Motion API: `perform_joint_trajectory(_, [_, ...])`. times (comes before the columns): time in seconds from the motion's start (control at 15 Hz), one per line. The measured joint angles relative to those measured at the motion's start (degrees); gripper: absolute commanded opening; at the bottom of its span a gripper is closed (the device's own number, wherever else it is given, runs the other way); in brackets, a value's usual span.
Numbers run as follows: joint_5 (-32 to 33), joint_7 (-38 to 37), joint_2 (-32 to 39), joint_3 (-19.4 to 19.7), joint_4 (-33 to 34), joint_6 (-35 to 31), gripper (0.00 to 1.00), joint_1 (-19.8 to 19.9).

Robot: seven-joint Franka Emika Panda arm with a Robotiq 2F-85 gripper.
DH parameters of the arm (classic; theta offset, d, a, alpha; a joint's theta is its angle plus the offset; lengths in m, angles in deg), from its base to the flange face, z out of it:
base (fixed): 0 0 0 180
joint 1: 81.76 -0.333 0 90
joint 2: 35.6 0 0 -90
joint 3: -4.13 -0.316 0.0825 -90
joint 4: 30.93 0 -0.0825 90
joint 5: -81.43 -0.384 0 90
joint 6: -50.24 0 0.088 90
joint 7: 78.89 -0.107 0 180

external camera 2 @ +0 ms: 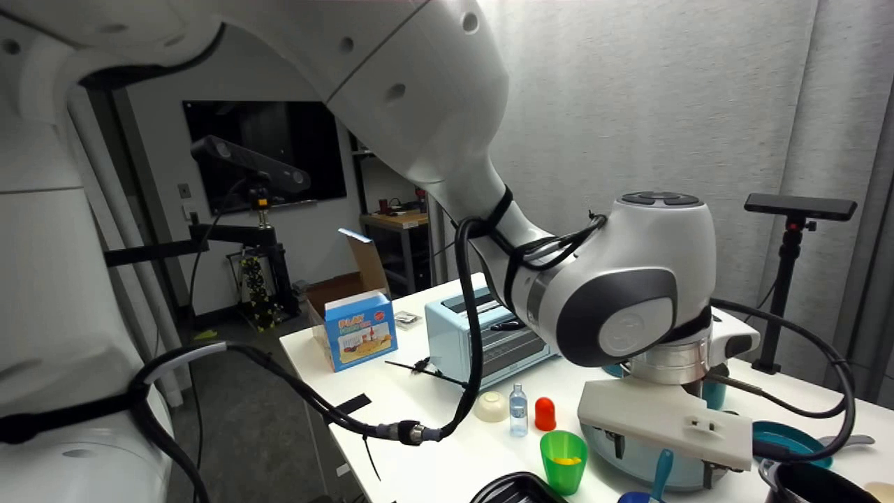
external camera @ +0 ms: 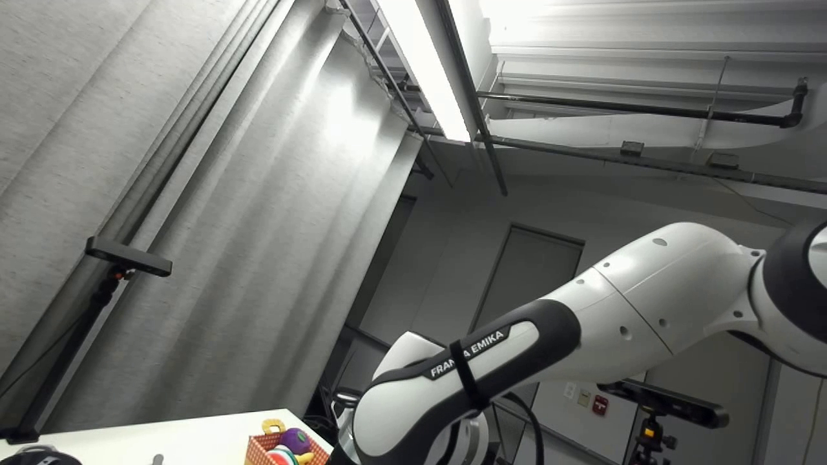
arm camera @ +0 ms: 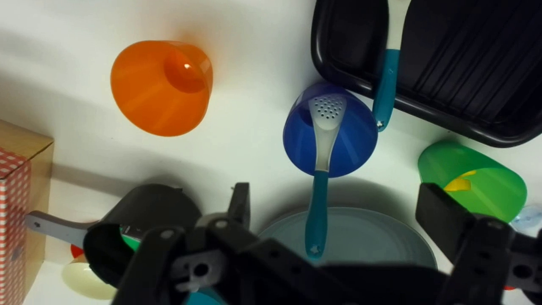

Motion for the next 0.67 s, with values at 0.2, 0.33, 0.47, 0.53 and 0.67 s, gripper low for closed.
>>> perform_joint_trajectory(0.2, [-2.38, 1.34, 1.96, -0.84, -0.09, -3.33, 1.00, 0.88])
perform_joint_trajectory(0.33, [-3.92, 2.10, 3.16, -1.84, -0.20, -5.49, 1.00, 1.65])
perform_joint_trajectory(0.47, [-6.03, 3.02, 4.18, -3.25, -0.23, -7.46, 1.00, 2.51])
perform_joint_trajectory(0.53, [-7.38, 3.66, 4.63, -4.15, -0.23, -8.30, 1.00, 3.00])
perform_joint_trajectory(0.67, [-11.06, 5.67, 5.51, -5.20, -0.23, -9.79, 1.00, 3.20])
